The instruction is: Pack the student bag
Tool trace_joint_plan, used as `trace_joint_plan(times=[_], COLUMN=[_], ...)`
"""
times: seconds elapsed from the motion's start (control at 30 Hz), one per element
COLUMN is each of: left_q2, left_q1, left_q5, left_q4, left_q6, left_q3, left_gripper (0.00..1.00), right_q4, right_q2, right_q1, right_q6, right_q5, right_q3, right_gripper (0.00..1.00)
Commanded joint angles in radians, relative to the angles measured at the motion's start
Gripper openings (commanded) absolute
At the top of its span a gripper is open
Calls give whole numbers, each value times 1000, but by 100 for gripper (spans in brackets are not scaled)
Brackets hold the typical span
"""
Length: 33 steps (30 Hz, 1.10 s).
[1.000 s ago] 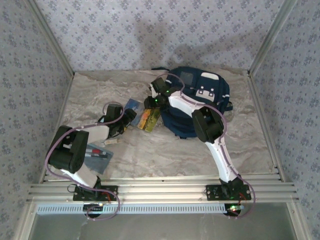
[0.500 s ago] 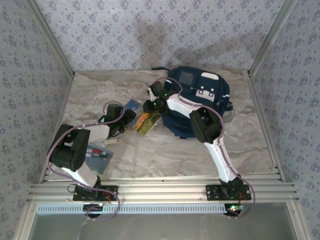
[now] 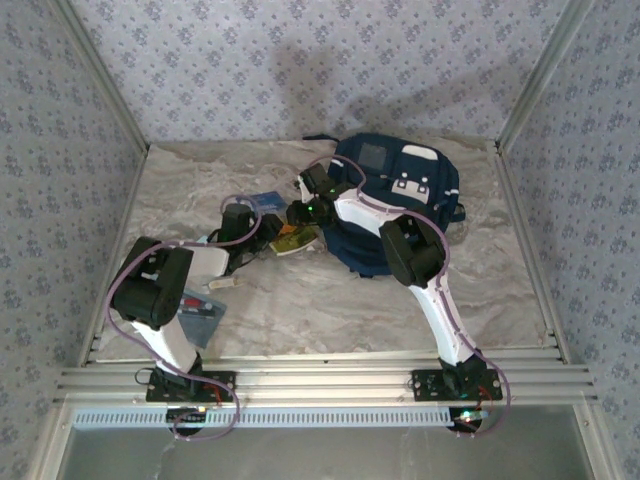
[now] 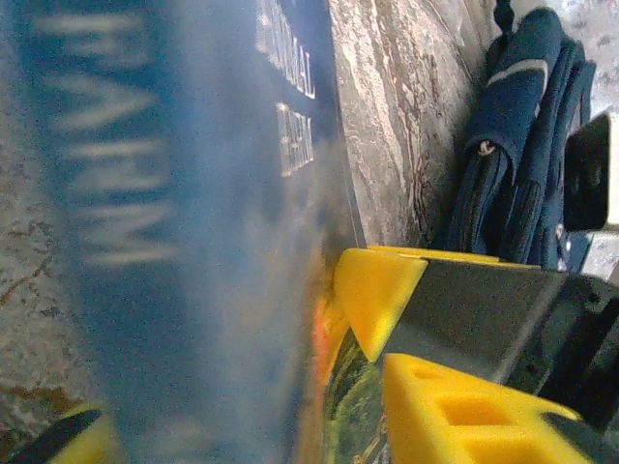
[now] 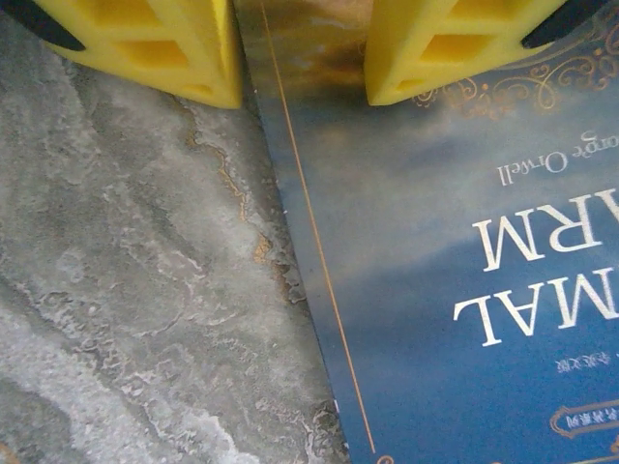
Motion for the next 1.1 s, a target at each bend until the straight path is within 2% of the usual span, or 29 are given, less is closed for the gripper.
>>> trace_joint_plan(times=[0.0, 0.17, 0.27, 0.43, 0.6, 0.67, 0.8, 0.9, 1.07], left_q2=[-8, -21, -41, -101, -165, -186, -203, -196, -173], left_q1=[-12, -13, -10, 0, 11, 11, 8, 3, -15], left_q5=[40, 28, 8, -51, -134, -170, -230, -256, -262], left_q4=[66, 20, -6, -49, -34, -4, 80, 160, 337], left_q6=[22, 37, 46, 47, 1, -24, -66, -107, -195], left_q3=[32, 30, 28, 36, 67, 83, 101, 98, 53], left_gripper=[27, 0, 0, 0, 0, 0, 0, 0, 0], right_q4=[-71, -88, -101, -113, -66, -24, 144, 324, 626], right_q2=[45, 22, -20, -152, -312, -377, -506, -579, -599], right_q1=[46, 37, 24, 3, -7, -11, -15, -6, 14], right_q6=[14, 15, 34, 103, 165, 195, 306, 426, 615], right_q5=[-61, -63, -71, -58, -51, -60, -82, -102, -136], right_q3=[-33, -19, -16, -47, -146, -213, -392, -526, -677], right_gripper=[40, 42, 53, 64, 75, 82, 89, 100, 100])
